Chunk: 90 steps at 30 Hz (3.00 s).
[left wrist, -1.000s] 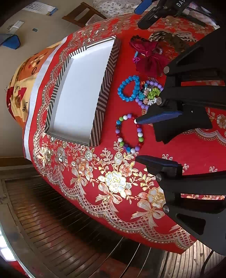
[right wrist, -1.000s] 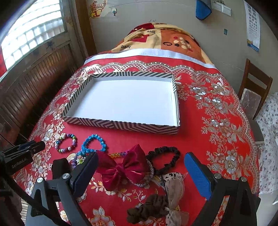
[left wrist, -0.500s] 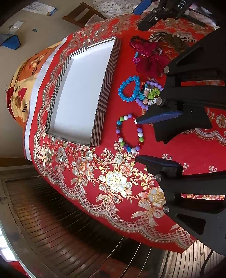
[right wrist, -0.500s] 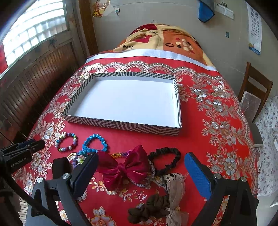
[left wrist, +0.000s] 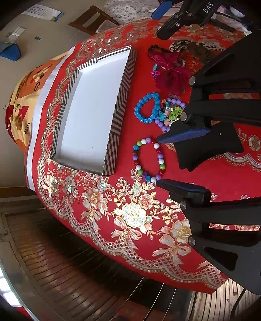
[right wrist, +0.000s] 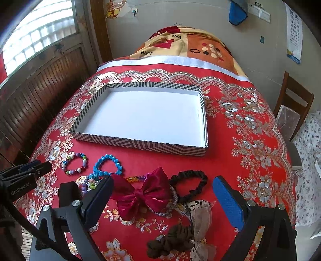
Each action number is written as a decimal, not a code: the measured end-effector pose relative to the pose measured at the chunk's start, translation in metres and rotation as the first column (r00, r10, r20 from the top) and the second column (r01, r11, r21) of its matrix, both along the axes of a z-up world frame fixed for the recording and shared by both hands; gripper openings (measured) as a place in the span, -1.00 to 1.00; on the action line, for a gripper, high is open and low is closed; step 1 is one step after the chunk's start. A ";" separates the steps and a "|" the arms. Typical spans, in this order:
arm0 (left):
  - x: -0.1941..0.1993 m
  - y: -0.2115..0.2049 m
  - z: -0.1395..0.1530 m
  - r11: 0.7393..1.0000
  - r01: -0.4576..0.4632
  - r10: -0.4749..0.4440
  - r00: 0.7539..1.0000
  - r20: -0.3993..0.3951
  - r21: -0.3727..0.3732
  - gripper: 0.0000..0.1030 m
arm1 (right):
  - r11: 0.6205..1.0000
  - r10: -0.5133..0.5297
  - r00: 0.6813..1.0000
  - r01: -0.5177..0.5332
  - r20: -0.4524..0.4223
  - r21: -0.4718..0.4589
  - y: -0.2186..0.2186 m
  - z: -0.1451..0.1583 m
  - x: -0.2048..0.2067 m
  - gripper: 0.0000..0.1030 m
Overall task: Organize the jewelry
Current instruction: 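Grasp the black velvet hair piece with the left tool and lift it, then grasp the red satin bow with the right tool while the left tool holds the black piece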
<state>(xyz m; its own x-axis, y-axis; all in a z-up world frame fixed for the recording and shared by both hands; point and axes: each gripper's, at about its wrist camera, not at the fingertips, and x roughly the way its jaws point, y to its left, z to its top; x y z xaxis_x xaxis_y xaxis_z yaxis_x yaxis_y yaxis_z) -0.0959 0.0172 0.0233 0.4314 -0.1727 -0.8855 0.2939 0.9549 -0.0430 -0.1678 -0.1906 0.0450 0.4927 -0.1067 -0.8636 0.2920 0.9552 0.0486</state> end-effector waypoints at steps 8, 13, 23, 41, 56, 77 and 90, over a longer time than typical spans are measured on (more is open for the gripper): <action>-0.002 -0.002 -0.003 1.000 0.013 -0.013 1.000 -0.017 -0.005 -0.29 | 1.000 -0.004 1.000 0.004 -0.005 0.001 -0.001 -0.001 0.001 0.90; -0.003 -0.001 -0.003 1.000 0.013 -0.013 1.000 -0.022 -0.006 -0.29 | 1.000 -0.002 1.000 0.002 -0.012 0.005 -0.001 -0.003 0.001 0.90; -0.006 0.000 -0.005 1.000 0.015 -0.015 0.999 -0.036 -0.006 -0.29 | 1.000 -0.004 1.000 0.004 -0.017 0.004 0.002 -0.004 0.002 0.90; -0.007 0.002 -0.011 1.000 0.011 -0.012 0.998 -0.067 -0.015 -0.29 | 1.000 -0.002 1.000 0.002 -0.031 0.009 0.002 -0.007 0.002 0.90; -0.014 0.010 -0.035 0.998 0.026 -0.037 0.979 -0.200 -0.057 -0.29 | 1.000 0.019 0.998 -0.018 -0.068 0.019 -0.024 -0.019 -0.005 0.90; -0.013 -0.005 -0.073 0.999 -0.012 0.000 0.964 -0.267 -0.044 -0.29 | 0.903 0.207 0.969 -0.137 -0.133 0.407 -0.003 -0.057 0.001 0.68; -0.012 -0.001 -0.070 0.998 -0.023 0.008 0.959 -0.282 -0.051 -0.29 | 0.936 0.099 0.980 -0.033 -0.171 0.351 -0.006 -0.076 0.045 0.36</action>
<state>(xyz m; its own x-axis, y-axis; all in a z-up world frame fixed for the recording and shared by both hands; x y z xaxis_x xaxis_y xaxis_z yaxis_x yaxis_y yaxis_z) -0.1082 0.0161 -0.0470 0.1692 -0.2185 -0.9611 0.2475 0.9533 -0.1731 -0.1232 -0.1965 -0.0313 0.3179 0.2413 -0.9169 0.2642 0.9062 0.3301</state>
